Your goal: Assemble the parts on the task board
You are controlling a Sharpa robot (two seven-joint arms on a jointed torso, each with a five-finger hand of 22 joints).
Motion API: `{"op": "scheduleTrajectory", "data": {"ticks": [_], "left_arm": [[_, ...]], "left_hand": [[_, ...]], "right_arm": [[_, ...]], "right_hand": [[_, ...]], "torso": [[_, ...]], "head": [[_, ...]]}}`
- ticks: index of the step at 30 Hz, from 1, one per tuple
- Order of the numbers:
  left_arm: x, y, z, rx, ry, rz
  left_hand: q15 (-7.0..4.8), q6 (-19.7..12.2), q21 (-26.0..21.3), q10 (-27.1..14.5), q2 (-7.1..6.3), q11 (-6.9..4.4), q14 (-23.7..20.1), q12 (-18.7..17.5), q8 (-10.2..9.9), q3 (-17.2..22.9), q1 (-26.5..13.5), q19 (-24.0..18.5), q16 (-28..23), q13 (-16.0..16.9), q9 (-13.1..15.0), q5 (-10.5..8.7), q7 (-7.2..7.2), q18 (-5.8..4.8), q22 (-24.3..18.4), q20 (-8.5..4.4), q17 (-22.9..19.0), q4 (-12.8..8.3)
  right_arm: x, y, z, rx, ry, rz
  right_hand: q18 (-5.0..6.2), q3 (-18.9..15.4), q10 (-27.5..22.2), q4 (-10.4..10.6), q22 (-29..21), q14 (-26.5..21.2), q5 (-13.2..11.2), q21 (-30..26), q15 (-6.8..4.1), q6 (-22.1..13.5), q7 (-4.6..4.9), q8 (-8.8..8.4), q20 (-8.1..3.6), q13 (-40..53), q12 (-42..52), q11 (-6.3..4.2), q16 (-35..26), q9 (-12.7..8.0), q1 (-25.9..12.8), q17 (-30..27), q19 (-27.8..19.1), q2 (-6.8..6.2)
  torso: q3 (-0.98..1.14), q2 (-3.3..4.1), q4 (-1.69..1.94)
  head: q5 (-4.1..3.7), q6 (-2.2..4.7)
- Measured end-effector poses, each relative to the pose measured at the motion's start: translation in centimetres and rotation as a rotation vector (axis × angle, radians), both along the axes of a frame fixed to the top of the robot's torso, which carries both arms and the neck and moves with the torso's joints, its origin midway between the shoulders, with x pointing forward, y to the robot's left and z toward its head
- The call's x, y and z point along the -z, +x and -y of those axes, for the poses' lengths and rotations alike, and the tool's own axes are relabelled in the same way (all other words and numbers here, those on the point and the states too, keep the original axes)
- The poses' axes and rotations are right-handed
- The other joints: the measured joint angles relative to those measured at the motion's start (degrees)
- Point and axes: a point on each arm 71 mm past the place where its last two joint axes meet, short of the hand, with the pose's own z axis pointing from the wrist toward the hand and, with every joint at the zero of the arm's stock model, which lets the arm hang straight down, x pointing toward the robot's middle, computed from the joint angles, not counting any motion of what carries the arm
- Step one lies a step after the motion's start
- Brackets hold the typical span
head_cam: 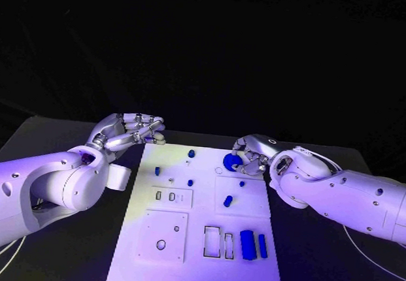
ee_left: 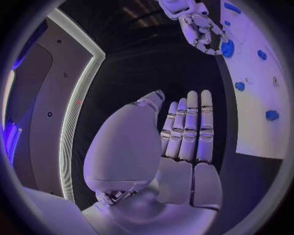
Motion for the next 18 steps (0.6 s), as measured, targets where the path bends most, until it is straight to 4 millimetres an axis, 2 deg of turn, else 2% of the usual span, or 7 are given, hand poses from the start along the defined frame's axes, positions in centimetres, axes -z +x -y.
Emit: {"op": "scheduleTrajectory", "data": {"ticks": [7, 9, 13, 18], "left_arm": [[0.0, 0.1, -0.1, -0.003, 0.001, -0.001], [0.0, 0.1, -0.1, -0.002, 0.001, -0.001], [0.1, 0.1, 0.0, 0.000, 0.000, -0.001], [0.0, 0.1, 0.2, 0.003, -0.001, -0.002]], "left_hand": [[0.00, 0.0, 0.0, 0.0, 0.00, 0.00, 0.0, 0.0, 0.0, 0.0, 0.0, 0.0, 0.0, 0.0, 0.0, 0.00, 0.00, 0.00, 0.0, 0.00, 0.0, 0.0], [0.00, 0.0, 0.0, 0.0, 0.00, 0.00, 0.0, 0.0, 0.0, 0.0, 0.0, 0.0, 0.0, 0.0, 0.0, 0.00, 0.00, 0.00, 0.0, 0.00, 0.0, 0.0], [0.00, 0.0, 0.0, 0.0, 0.00, 0.00, 0.0, 0.0, 0.0, 0.2, 0.0, 0.0, 0.0, 0.0, 0.0, 0.00, 0.00, 0.00, 0.0, 0.00, 0.0, -0.2], [0.00, 0.0, 0.0, 0.0, 0.00, 0.00, 0.0, 0.0, 0.0, 0.2, 0.0, 0.0, 0.0, 0.0, 0.0, 0.00, 0.00, 0.00, 0.0, 0.00, 0.0, -0.2]], "right_arm": [[-1.6, -1.5, -2.8, -0.078, 0.015, 0.083], [-2.0, -2.0, -4.1, -0.108, 0.018, 0.106], [-2.4, -2.6, -6.5, -0.160, 0.018, 0.139], [-2.5, -2.7, -8.6, -0.193, 0.007, 0.165]], "right_hand": [[0.00, 0.0, 0.0, 0.0, 0.0, 0.0, -0.3, 0.0, 0.00, 0.2, -0.19, 0.00, 0.00, 0.0, 0.0, 0.00, 0.0, 0.0, -0.6, 0.0, 0.0, -0.31], [0.00, 0.0, 0.0, 0.0, 0.0, 0.0, -0.3, 0.0, 0.00, 0.6, -0.55, 0.00, 0.00, 0.0, 0.1, 0.00, 0.0, -0.2, -0.6, 0.0, 0.0, -0.31], [0.00, 0.2, 0.2, 0.2, 0.0, 0.0, -0.6, 0.0, 0.00, 1.1, -0.68, -0.30, 0.00, 0.0, 0.2, -0.21, 0.0, -0.2, -0.9, 0.0, 0.0, -0.62], [0.00, 0.2, 0.2, 0.2, 0.0, 0.0, -0.8, 0.0, 0.00, 1.2, -0.79, -0.49, 0.00, 0.0, 0.2, -0.20, 0.0, -0.2, -0.9, 0.0, 0.0, -0.62]], "torso": [[-0.01, -0.08, 0.00], [-0.01, -0.08, 0.04], [-0.06, -0.05, 0.08], [-0.12, 0.05, 0.14]], "head": [[0.11, 0.32], [0.12, 0.42], [0.15, 0.48], [0.19, 0.49]]}}
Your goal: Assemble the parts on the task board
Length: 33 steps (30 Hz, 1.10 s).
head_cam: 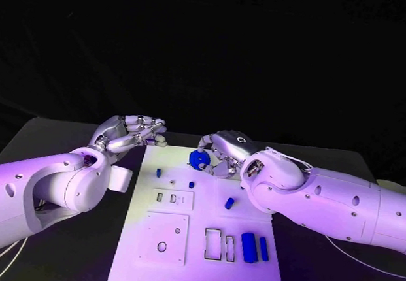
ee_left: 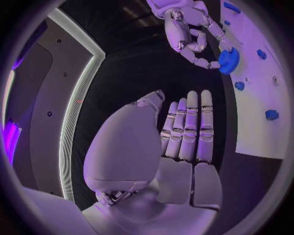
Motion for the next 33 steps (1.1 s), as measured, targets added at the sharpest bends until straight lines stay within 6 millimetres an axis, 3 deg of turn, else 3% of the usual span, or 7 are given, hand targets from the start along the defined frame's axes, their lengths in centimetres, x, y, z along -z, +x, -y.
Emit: {"op": "scheduleTrajectory", "data": {"ticks": [11, 22, 33], "left_arm": [[0.0, -0.1, 0.3, 0.007, -0.003, -0.001], [0.0, -0.1, 0.3, 0.008, -0.004, -0.001], [0.0, -0.1, 0.3, 0.008, -0.004, -0.001]], "left_hand": [[0.00, 0.0, 0.2, 0.0, 0.00, 0.00, 0.0, 0.0, 0.0, 0.0, 0.0, 0.0, 0.0, 0.0, 0.0, 0.00, 0.00, 0.00, 0.0, 0.00, 0.0, 0.0], [0.00, 0.0, 0.2, 0.0, 0.00, 0.00, 0.0, 0.0, 0.0, 0.0, 0.0, 0.0, 0.0, 0.0, 0.0, 0.00, 0.00, 0.00, 0.0, 0.00, 0.0, 0.0], [0.00, 0.0, 0.2, 0.0, 0.00, 0.00, 0.0, 0.0, 0.0, 0.0, 0.0, 0.0, 0.0, 0.0, 0.0, 0.00, 0.00, 0.00, 0.0, 0.00, 0.0, 0.0]], "right_arm": [[1.1, 1.0, -2.5, -0.006, -0.035, 0.023], [1.6, 1.7, -3.3, -0.001, -0.056, 0.036], [2.5, 1.7, -3.5, -0.003, -0.084, 0.014]], "right_hand": [[0.00, 0.0, 0.0, 0.0, 0.0, 0.0, -0.1, 0.0, 0.00, 0.1, -0.08, -0.36, 0.00, 0.0, 0.0, 0.00, 0.0, 0.0, -0.2, 0.0, 0.0, 0.08], [0.00, 0.0, 0.0, 0.0, 0.0, 0.0, -0.4, 0.0, 0.00, 0.3, -0.28, -0.68, 0.00, 0.0, 0.0, 0.00, 0.0, -0.2, -0.4, 0.0, 0.0, 0.14], [0.01, 0.2, 0.0, 0.2, 0.0, 0.0, -0.8, 0.0, 0.00, 0.3, -0.29, -0.72, 0.01, 0.0, 0.0, 0.01, 0.0, -0.2, -1.0, 0.0, 0.0, -0.46]], "torso": [[-0.03, 0.19, 0.16], [-0.10, 0.24, 0.30], [-0.01, 0.21, 0.13]], "head": [[0.15, -0.18], [0.23, -0.28], [0.51, -0.60]]}}
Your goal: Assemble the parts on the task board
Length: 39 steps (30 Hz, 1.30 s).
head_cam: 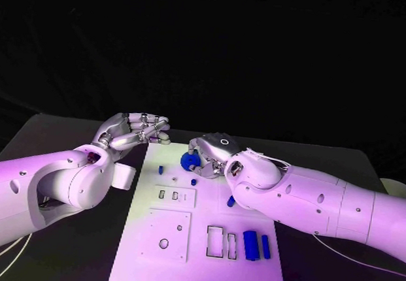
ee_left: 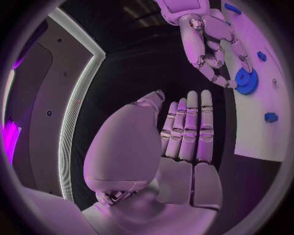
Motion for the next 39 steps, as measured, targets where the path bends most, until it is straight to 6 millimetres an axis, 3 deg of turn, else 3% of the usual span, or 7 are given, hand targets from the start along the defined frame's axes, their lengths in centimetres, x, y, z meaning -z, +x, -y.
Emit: {"op": "scheduleTrajectory", "data": {"ticks": [11, 16, 18, 21, 26, 29, 39], "left_arm": [[-0.01, 0.01, -0.03, 0.000, 0.000, 0.000], [0.00, 0.01, -0.04, -0.001, 0.000, 0.000], [0.00, 0.02, -0.04, -0.001, 0.000, -0.001], [0.00, 0.02, -0.04, -0.001, 0.000, -0.001], [0.01, 0.03, -0.05, -0.001, 0.000, -0.001], [0.02, 0.05, -0.08, -0.002, 0.000, -0.001], [0.07, 0.15, -0.17, -0.004, 0.002, -0.003]], "left_hand": [[0.00, 0.0, 0.0, 0.0, 0.00, 0.00, 0.0, 0.0, 0.0, 0.0, 0.0, 0.0, 0.0, 0.0, 0.0, 0.00, 0.00, 0.00, 0.0, 0.00, 0.0, 0.0], [0.00, 0.0, 0.0, 0.0, 0.00, 0.00, 0.0, 0.0, 0.0, 0.0, 0.0, 0.0, 0.0, 0.0, 0.0, 0.00, 0.00, 0.00, 0.0, 0.00, 0.0, 0.0], [0.00, 0.0, 0.0, 0.1, 0.00, 0.05, 0.0, 0.0, 0.0, 0.0, 0.0, 0.0, 0.0, 0.0, 0.0, 0.00, 0.00, 0.00, 0.0, 0.00, 0.0, 0.0], [0.00, 0.0, 0.0, 0.2, 0.00, 0.21, 0.0, 0.0, 0.0, 0.2, 0.0, 0.0, 0.0, 0.0, 0.1, 0.00, 0.00, 0.00, 0.1, 0.00, 0.1, -0.2], [0.00, 0.0, 0.0, 0.2, 0.00, 0.21, 0.0, 0.0, 0.0, 0.2, 0.0, 0.0, 0.0, 0.0, 0.1, 0.00, 0.00, 0.00, 0.1, 0.00, 0.1, -0.2], [0.00, 0.0, 0.0, 0.2, 0.00, 0.21, 0.0, 0.0, 0.0, 0.3, 0.0, 0.0, 0.0, 0.0, 0.1, 0.00, 0.00, 0.00, 0.1, 0.00, 0.1, 0.0], [0.20, 0.0, 0.0, 0.2, 0.00, 0.21, -0.2, 0.0, 0.0, 0.3, 0.0, 0.0, 0.0, 0.0, 0.1, 0.00, 0.00, 0.00, 0.1, 0.00, 0.2, 0.0]], "right_arm": [[0.12, 0.25, 0.14, 0.010, -0.018, -0.005], [0.23, 0.28, 0.00, 0.014, -0.020, -0.004], [0.35, 0.27, -0.06, 0.015, -0.022, -0.005], [0.56, 0.21, -0.15, 0.016, -0.023, -0.009], [0.62, 0.20, -0.25, 0.015, -0.028, -0.015], [0.73, 0.23, -0.18, 0.017, -0.038, -0.025], [0.66, 0.32, -0.03, 0.020, -0.053, -0.045]], "right_hand": [[0.00, -0.3, 0.0, 0.3, 0.0, 0.0, -0.4, 0.0, 0.00, 0.0, 0.00, -0.07, 0.00, 0.0, 0.0, 0.00, 0.0, -0.1, -0.5, 0.0, 0.0, -0.05], [0.00, -0.6, 0.0, 0.7, 0.0, 0.0, -1.9, 0.0, 0.00, -0.1, 0.09, -1.15, 0.00, 0.0, -0.4, 0.00, 0.0, -0.3, -1.0, 0.0, 0.0, -0.50], [0.00, -1.2, 0.0, 1.4, 0.0, 0.0, -4.1, 0.0, 0.00, -1.8, 0.70, -2.41, 0.00, 0.0, -1.0, 0.00, 0.0, -0.8, -1.6, 0.0, 0.0, -0.35], [0.01, -5.0, -0.2, 3.0, 0.0, 0.0, -5.5, 0.0, 0.85, -4.5, 1.88, -5.52, 0.39, 0.0, -1.4, 1.11, 0.0, -1.8, -2.2, 0.0, 0.0, 0.22], [0.01, -9.2, -0.3, 6.3, 0.0, 0.0, -5.5, 0.0, 0.85, -4.7, 2.00, -6.97, 0.65, 0.0, -1.4, 1.19, 0.0, -1.9, -3.0, 0.0, 0.0, 1.09], [0.01, -11.3, -0.1, 8.4, 0.0, 0.0, -3.1, 0.0, 0.85, -4.7, 2.00, -7.90, 0.65, 0.0, -1.6, 1.35, 0.0, -2.1, -3.4, 0.0, 0.0, 1.45], [0.01, -12.1, -0.1, 10.1, 0.0, 0.0, -1.8, 0.0, 0.84, -2.4, 1.99, -8.44, 0.65, 0.0, -1.6, 1.35, 0.0, -1.7, -3.8, 0.0, 0.0, 2.44]], "torso": [[0.01, -0.03, -0.04], [0.00, -0.03, -0.02], [-0.01, -0.02, -0.01], [-0.02, -0.01, 0.01], [-0.06, -0.01, 0.04], [-0.05, -0.01, 0.03], [-0.02, -0.03, -0.06]], "head": [[-0.02, -0.03], [-0.08, 0.08], [-0.09, 0.09], [-0.11, 0.10], [-0.16, 0.05], [-0.16, 0.03], [-0.16, 0.01]]}}
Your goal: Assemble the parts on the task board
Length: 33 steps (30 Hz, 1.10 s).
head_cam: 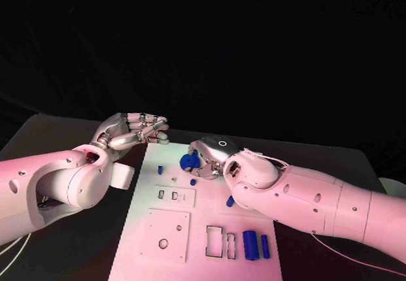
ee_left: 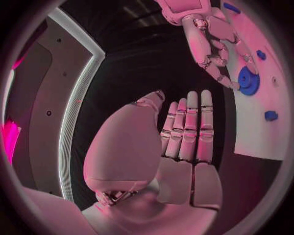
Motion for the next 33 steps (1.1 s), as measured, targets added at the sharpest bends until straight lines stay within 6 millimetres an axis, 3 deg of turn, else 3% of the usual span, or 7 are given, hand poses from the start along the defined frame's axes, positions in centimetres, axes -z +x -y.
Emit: {"op": "scheduleTrajectory", "data": {"ticks": [4, 7, 20, 23, 25, 27, 33], "left_arm": [[0.0, 0.0, 0.0, -0.001, 0.000, 0.000], [0.0, 0.0, -0.1, -0.001, 0.000, 0.000], [0.0, 0.0, -0.3, -0.007, 0.003, -0.001], [0.0, 0.0, -0.5, -0.010, 0.004, -0.001], [0.0, 0.1, -0.5, -0.011, 0.004, -0.002], [0.0, 0.1, -0.6, -0.013, 0.005, -0.002], [0.1, 0.1, -0.7, -0.013, 0.005, -0.002]], "left_hand": [[0.00, 0.0, 0.0, 0.0, 0.00, 0.00, 0.0, 0.0, 0.0, 0.0, 0.0, 0.0, 0.0, 0.0, 0.0, 0.00, 0.00, 0.00, 0.0, 0.00, 0.0, 0.0], [0.00, 0.0, 0.0, 0.0, 0.00, 0.00, 0.0, 0.0, 0.0, 0.0, 0.0, 0.0, 0.0, 0.0, 0.0, 0.00, 0.00, 0.00, 0.0, 0.00, 0.0, 0.0], [0.00, 0.0, 0.0, 0.0, 0.00, 0.00, 0.0, 0.0, 0.0, 0.0, 0.0, 0.0, 0.0, 0.0, 0.0, 0.00, 0.00, 0.00, 0.0, 0.00, 0.0, 0.0], [0.00, 0.0, 0.0, 0.0, 0.00, 0.00, 0.0, 0.0, 0.0, 0.0, 0.0, 0.0, 0.0, 0.0, 0.0, 0.00, 0.00, 0.00, 0.0, 0.00, 0.0, 0.0], [0.00, 0.0, 0.0, 0.0, 0.00, 0.00, 0.0, 0.0, 0.0, 0.0, 0.0, 0.0, 0.0, 0.0, 0.0, 0.00, 0.00, 0.00, 0.0, 0.00, 0.0, 0.0], [0.00, 0.0, 0.0, 0.0, 0.00, 0.00, 0.0, -0.1, 0.0, 0.0, 0.0, 0.0, 0.0, 0.0, 0.0, 0.00, 0.00, 0.00, 0.0, 0.00, 0.0, 0.0], [-0.10, 0.0, 0.0, 0.0, 0.00, 0.00, -0.1, -0.2, 0.0, 0.0, 0.0, 0.0, -0.1, 0.0, 0.0, 0.00, 0.00, 0.00, 0.0, 0.00, 0.1, 0.0]], "right_arm": [[0.5, 0.1, 0.5, 0.012, -0.012, -0.018], [0.4, 0.1, 0.6, 0.014, -0.011, -0.022], [-0.2, -1.1, 4.5, 0.046, 0.060, -0.022], [-1.0, -1.4, 6.6, 0.065, 0.109, -0.026], [-1.6, -1.4, 8.4, 0.084, 0.144, -0.042], [-2.0, -1.3, 10.8, 0.111, 0.190, -0.073], [-2.2, -1.5, 16.3, 0.166, 0.305, -0.162]], "right_hand": [[0.00, -0.1, 0.0, 0.1, 0.0, 0.0, 0.2, 0.0, 0.00, 0.2, 0.05, -0.02, 0.00, 0.0, 0.0, 0.00, 0.0, -0.2, -0.3, 0.1, 0.0, 0.31], [0.00, -0.1, 0.0, 0.1, 0.0, 0.0, 1.3, 0.0, 0.00, 0.2, 0.05, -0.02, 0.00, 0.0, 0.0, 0.00, 0.0, -0.2, -1.7, 0.0, 0.0, 1.65], [0.00, 1.2, 0.0, -0.1, 0.0, 0.0, 2.8, 0.0, 0.00, 1.4, -0.57, -0.01, 0.00, 0.0, 1.0, 0.00, 0.0, -0.1, -2.0, 0.0, 0.0, 1.50], [0.00, 2.6, 0.0, -1.0, 0.0, 0.0, 2.5, 0.0, 0.00, 1.8, -0.61, -0.60, 0.00, 0.0, 1.0, 0.00, 0.0, -0.1, -0.7, 0.0, 0.0, 1.22], [0.00, 4.3, 0.0, -3.5, 0.0, 0.0, -0.2, 0.0, 0.00, 2.2, -0.71, -0.94, 0.00, 0.0, 0.9, 0.00, 0.0, -0.1, 3.3, 0.0, 0.0, 0.45], [0.00, 5.8, 0.0, -6.5, 0.0, 0.0, -0.6, 0.0, 0.00, 2.2, -0.72, -1.63, 0.00, 0.0, 0.4, 0.00, 0.0, -0.2, 7.0, 0.0, 0.0, -0.44], [0.00, 6.9, 0.0, -8.5, 0.0, 0.0, -0.6, -0.4, 0.00, 2.2, -0.72, -2.10, 0.00, 0.0, 0.4, 0.00, 0.0, -0.4, 8.8, 0.0, 0.0, -1.45]], "torso": [[0.03, 0.00, 0.01], [0.03, -0.01, 0.01], [0.05, -0.16, -0.17], [0.09, -0.29, -0.35], [0.13, -0.38, -0.50], [0.18, -0.53, -0.71], [0.47, -0.89, -1.40]], "head": [[0.01, 0.00], [-0.05, 0.04], [0.07, 0.13], [0.09, 0.21], [0.07, 0.26], [0.06, 0.30], [-0.14, 0.39]]}}
